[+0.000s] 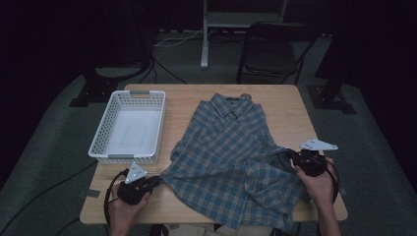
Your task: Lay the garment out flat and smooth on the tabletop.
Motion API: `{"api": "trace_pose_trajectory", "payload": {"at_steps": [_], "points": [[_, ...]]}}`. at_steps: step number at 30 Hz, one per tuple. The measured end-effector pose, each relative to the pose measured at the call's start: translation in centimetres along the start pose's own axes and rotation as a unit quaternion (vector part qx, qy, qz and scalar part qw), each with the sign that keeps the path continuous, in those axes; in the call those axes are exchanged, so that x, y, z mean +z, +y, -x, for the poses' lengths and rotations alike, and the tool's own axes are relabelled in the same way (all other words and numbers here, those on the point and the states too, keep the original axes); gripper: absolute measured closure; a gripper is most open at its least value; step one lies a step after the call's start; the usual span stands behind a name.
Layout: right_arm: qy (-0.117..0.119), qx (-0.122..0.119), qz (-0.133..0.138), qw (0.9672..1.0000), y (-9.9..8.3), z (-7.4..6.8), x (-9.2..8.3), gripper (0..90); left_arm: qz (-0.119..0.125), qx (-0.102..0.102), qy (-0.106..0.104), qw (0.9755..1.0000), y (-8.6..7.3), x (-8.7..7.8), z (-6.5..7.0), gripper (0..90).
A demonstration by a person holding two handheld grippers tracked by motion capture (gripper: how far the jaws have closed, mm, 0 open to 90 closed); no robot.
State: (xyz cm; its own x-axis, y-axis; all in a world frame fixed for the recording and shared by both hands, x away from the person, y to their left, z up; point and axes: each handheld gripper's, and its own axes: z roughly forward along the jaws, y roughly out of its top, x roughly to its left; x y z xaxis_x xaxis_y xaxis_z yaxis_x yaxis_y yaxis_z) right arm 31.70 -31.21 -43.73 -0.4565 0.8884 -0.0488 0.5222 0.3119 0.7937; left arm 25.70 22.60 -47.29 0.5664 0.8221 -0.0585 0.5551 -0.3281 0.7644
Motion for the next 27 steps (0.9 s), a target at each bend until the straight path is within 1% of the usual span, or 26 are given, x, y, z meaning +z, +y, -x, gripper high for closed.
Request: {"api": "trace_pose_trajectory", "payload": {"at_steps": [5, 9, 10, 13, 17, 18, 23, 24, 26, 27], "points": [[-0.021, 0.025, -0.003, 0.9995, -1.3, 1.5, -1.1, 89.1, -0.001, -0.015, 0.01, 0.9998, -0.8, -0.8, -0.8, 83.9], [-0.035, 0.045, 0.001, 0.9984, -2.1, 2.8, -2.1, 89.1, 0.0, -0.025, 0.018, 0.9995, -1.2, -1.2, -1.4, 83.9], [-0.041, 0.049, 0.002, 0.9979, -2.3, 3.0, -2.3, 89.1, 0.0, -0.025, 0.018, 0.9995, -1.2, -1.2, -1.4, 83.9], [-0.058, 0.059, 0.001, 0.9966, -2.8, 3.7, -3.0, 89.2, -0.001, -0.032, 0.029, 0.9991, -1.5, -1.3, -1.9, 83.9], [-0.072, 0.083, 0.005, 0.9939, -3.6, 4.8, -3.8, 89.2, -0.003, -0.035, 0.038, 0.9987, -1.4, -1.6, -2.4, 84.0], [-0.073, 0.088, 0.006, 0.9934, -3.8, 5.1, -4.0, 89.2, -0.003, -0.037, 0.04, 0.9985, -1.4, -1.6, -2.5, 84.0], [-0.082, 0.101, 0.009, 0.9914, -4.3, 5.6, -4.4, 89.2, -0.005, -0.042, 0.047, 0.998, -1.2, -1.8, -2.8, 84.1], [-0.085, 0.104, 0.009, 0.9909, -4.4, 5.7, -4.4, 89.2, -0.005, -0.046, 0.049, 0.9977, -1.3, -1.7, -2.9, 84.1], [-0.086, 0.11, 0.008, 0.9902, -4.5, 5.8, -4.4, 89.2, -0.004, -0.049, 0.046, 0.9977, -1.4, -1.7, -2.9, 84.0], [-0.084, 0.111, 0.006, 0.9903, -4.5, 5.8, -4.3, 89.0, -0.003, -0.046, 0.041, 0.9981, -1.4, -1.7, -2.8, 84.0]]}}
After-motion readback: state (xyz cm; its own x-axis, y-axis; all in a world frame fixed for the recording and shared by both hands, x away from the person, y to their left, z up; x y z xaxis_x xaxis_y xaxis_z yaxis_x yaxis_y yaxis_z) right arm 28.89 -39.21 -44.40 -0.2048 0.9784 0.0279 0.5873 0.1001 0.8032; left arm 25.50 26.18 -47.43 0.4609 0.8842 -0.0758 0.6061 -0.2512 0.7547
